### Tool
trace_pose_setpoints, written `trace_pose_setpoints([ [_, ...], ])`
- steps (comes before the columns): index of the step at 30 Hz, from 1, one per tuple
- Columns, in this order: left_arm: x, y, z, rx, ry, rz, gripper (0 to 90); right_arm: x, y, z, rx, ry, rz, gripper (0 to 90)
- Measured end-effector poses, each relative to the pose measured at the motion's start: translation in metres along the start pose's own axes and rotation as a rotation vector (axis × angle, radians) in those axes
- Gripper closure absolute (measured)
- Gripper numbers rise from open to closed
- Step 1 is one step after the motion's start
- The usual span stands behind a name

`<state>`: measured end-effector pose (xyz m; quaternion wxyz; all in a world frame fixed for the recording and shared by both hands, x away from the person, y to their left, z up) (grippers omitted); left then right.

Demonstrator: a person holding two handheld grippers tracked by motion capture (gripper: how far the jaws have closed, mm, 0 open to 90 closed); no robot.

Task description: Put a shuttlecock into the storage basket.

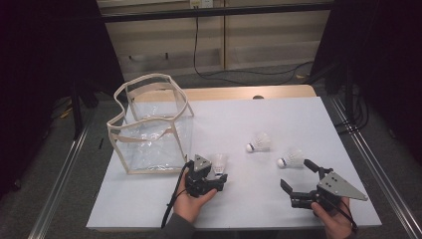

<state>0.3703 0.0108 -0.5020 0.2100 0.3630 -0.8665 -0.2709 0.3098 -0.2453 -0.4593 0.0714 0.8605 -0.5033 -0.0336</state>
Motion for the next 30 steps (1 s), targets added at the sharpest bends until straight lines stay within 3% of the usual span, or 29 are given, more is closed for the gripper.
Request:
trace_pose_setpoints([
  [1, 0.001, -0.001, -0.001, 0.012, 0.019, -0.003, 34.3, 0.0, 0.0, 0.0, -0.001, 0.0, 0.001, 0.1],
  [2, -0.001, 0.0, 0.0, -0.004, 0.003, -0.009, 34.4, 0.0, 0.0, 0.0, 0.0, -0.001, 0.001, 0.1],
  [7, -0.001, -0.003, 0.001, -0.008, 0.002, -0.023, 36.2, 0.0, 0.0, 0.0, -0.001, -0.002, 0.0, 0.1],
  [8, 0.001, -0.005, 0.0, 0.003, 0.019, -0.021, 37.4, 0.0, 0.0, 0.0, -0.001, -0.002, 0.0, 0.1],
  [9, -0.003, -0.003, 0.003, -0.038, -0.029, -0.027, 38.1, 0.0, 0.0, 0.0, -0.001, -0.002, 0.001, 0.1],
  [10, -0.001, -0.005, 0.002, -0.022, -0.007, -0.031, 38.6, 0.0, 0.0, 0.0, -0.001, -0.002, 0.001, 0.1],
  [12, -0.001, -0.006, 0.002, -0.028, -0.011, -0.038, 40.6, 0.0, 0.0, 0.0, -0.001, 0.001, 0.001, 0.1],
  [17, 0.0, -0.008, 0.0, -0.02, 0.038, -0.035, 43.2, 0.0, 0.0, 0.0, 0.001, 0.003, -0.002, 0.1],
  [19, 0.0, -0.01, 0.0, -0.027, 0.017, -0.04, 46.3, 0.001, 0.001, 0.0, 0.001, 0.002, 0.0, 0.1],
  [23, 0.0, -0.012, -0.001, -0.012, 0.031, -0.052, 49.7, 0.001, 0.001, 0.0, 0.0, 0.001, 0.001, 0.1],
  [24, -0.001, -0.011, -0.001, -0.027, 0.014, -0.05, 51.0, 0.0, 0.001, 0.0, 0.0, 0.002, -0.001, 0.1],
  [30, 0.001, -0.011, -0.001, -0.052, 0.006, -0.047, 59.1, 0.001, 0.001, 0.001, -0.003, 0.001, -0.001, 0.1],
])
Point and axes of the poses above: each handheld gripper's, and its own axes: y roughly backward along the jaws, z roughly out of its underside, x roughly to its right, the point moved 8 cm from there along -y, roughly forward along the jaws, and after that the axes turned 1 degree about x, right-handed, at the moved point
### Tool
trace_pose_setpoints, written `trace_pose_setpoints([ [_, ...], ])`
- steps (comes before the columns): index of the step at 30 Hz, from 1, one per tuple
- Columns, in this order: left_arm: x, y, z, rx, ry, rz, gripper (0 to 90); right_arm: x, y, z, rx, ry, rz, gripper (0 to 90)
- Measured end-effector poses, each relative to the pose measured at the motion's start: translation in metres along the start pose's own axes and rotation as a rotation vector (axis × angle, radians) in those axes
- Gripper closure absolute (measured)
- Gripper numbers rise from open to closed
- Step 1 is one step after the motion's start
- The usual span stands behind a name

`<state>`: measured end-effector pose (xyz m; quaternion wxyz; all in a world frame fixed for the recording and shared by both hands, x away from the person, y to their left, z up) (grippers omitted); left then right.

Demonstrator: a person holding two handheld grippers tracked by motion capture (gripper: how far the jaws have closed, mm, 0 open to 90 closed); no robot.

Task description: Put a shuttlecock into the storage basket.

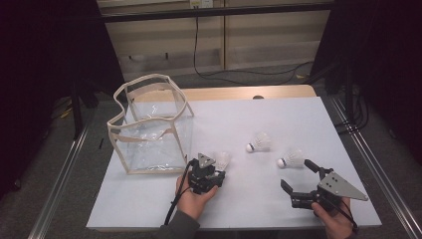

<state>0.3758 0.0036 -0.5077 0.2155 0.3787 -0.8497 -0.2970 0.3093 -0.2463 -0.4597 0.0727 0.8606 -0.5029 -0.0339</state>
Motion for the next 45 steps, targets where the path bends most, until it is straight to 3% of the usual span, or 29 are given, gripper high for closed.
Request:
trace_pose_setpoints([
  [5, 0.0, 0.0, -0.001, -0.015, 0.005, 0.001, 64.4, 0.0, 0.0, 0.0, 0.0, -0.001, 0.0, 0.1],
  [7, 0.001, -0.001, -0.002, -0.009, 0.025, 0.002, 64.8, 0.0, 0.0, 0.0, 0.001, 0.0, -0.001, 0.1],
  [8, 0.0, 0.0, -0.001, -0.028, 0.012, 0.012, 65.0, 0.0, 0.0, 0.0, 0.002, 0.003, 0.0, 0.1],
  [14, 0.0, -0.001, -0.003, -0.03, 0.036, 0.019, 65.3, 0.0, 0.0, 0.0, 0.001, 0.002, 0.0, 0.2],
  [22, -0.004, 0.004, -0.002, -0.07, 0.054, 0.05, 65.4, 0.001, 0.001, -0.001, 0.006, 0.002, 0.002, 0.2],
  [35, -0.004, 0.013, -0.011, -0.058, 0.087, 0.08, 65.6, 0.001, 0.001, -0.001, 0.009, 0.005, 0.005, 0.2],
  [45, 0.001, 0.02, -0.021, -0.062, 0.076, 0.118, 65.6, 0.002, 0.002, -0.002, 0.012, 0.007, 0.009, 0.2],
])
Point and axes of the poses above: each handheld gripper's, and its own axes: y roughly backward along the jaws, z roughly out of its underside, x roughly to its right, the point moved 8 cm from there along -y, roughly forward along the jaws, and after that the axes turned 1 degree about x, right-handed, at the moved point
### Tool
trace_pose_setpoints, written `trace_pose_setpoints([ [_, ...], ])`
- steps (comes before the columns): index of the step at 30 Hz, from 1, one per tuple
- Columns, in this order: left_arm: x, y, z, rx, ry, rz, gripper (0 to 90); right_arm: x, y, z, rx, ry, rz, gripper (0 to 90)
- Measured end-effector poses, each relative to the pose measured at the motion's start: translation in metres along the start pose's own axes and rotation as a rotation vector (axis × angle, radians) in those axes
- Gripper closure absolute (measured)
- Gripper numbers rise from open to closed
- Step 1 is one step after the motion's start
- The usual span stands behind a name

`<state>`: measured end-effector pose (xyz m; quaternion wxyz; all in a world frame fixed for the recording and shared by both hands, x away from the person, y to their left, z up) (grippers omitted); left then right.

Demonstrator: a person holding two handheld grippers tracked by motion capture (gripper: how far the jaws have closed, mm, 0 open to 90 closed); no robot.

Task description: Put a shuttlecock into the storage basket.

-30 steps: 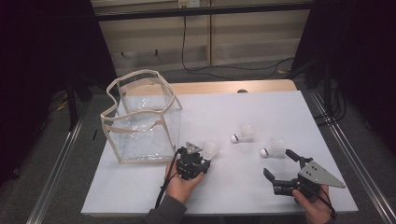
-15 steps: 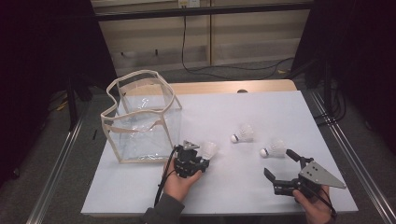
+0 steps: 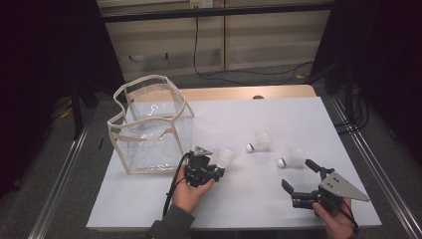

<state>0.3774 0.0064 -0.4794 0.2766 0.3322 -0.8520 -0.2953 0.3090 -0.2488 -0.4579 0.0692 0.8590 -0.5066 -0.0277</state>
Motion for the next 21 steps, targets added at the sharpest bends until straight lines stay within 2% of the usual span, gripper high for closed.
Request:
trace_pose_setpoints([
  [5, 0.001, 0.003, -0.001, -0.024, 0.007, 0.022, 65.7, 0.0, 0.001, 0.0, 0.0, -0.003, -0.002, 0.2],
  [15, 0.005, 0.015, -0.018, -0.02, -0.009, 0.044, 65.6, 0.0, 0.0, 0.0, 0.0, -0.001, -0.001, 0.2],
  [18, 0.006, 0.018, -0.022, -0.02, -0.018, 0.039, 65.6, 0.0, 0.0, 0.0, -0.001, -0.001, 0.0, 0.2],
  [21, 0.008, 0.021, -0.027, -0.022, -0.011, 0.051, 65.6, 0.0, 0.0, 0.0, 0.0, -0.002, -0.002, 0.2],
])
Point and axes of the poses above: each handheld gripper's, and its own axes: y roughly backward along the jaws, z roughly out of its underside, x roughly to its right, the point moved 8 cm from there along -y, roughly forward along the jaws, and after that the axes turned 1 degree about x, right-handed, at the moved point
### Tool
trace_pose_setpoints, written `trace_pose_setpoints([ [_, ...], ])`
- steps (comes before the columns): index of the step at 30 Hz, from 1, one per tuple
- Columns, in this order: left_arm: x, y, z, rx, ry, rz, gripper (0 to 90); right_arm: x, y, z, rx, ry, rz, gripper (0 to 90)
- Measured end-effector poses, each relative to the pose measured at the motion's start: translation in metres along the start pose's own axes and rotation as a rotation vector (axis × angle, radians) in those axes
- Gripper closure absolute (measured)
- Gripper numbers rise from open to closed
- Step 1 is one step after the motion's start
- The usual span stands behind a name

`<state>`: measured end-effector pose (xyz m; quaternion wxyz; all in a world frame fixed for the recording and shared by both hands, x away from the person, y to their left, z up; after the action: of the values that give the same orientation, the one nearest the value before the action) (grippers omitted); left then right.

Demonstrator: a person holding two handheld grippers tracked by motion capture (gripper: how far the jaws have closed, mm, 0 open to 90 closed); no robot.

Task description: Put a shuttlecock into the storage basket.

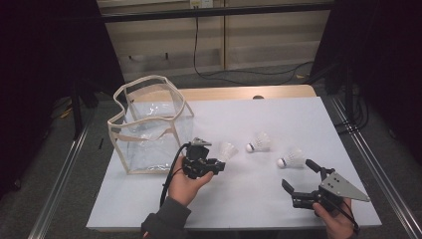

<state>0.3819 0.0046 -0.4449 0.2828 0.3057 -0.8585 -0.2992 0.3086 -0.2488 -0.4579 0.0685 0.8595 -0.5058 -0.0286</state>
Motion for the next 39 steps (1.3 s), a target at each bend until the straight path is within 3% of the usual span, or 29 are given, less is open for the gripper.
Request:
trace_pose_setpoints([
  [3, 0.001, 0.003, -0.003, -0.01, -0.003, 0.016, 65.6, 0.0, 0.0, 0.0, 0.0, 0.002, 0.003, 0.2],
  [9, 0.002, 0.009, -0.01, -0.018, -0.027, 0.002, 65.6, 0.001, 0.0, 0.0, -0.001, -0.002, 0.003, 0.2],
  [39, 0.006, 0.032, -0.035, -0.06, -0.047, 0.027, 65.7, 0.0, 0.0, 0.0, -0.002, 0.0, -0.001, 0.2],
])
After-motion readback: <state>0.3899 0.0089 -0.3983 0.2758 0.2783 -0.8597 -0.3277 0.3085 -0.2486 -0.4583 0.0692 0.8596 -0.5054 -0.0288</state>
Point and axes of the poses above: each handheld gripper's, and its own axes: y roughly backward along the jaws, z roughly out of its underside, x roughly to its right, the point moved 8 cm from there along -y, roughly forward along the jaws, and after that the axes turned 1 degree about x, right-handed, at the moved point
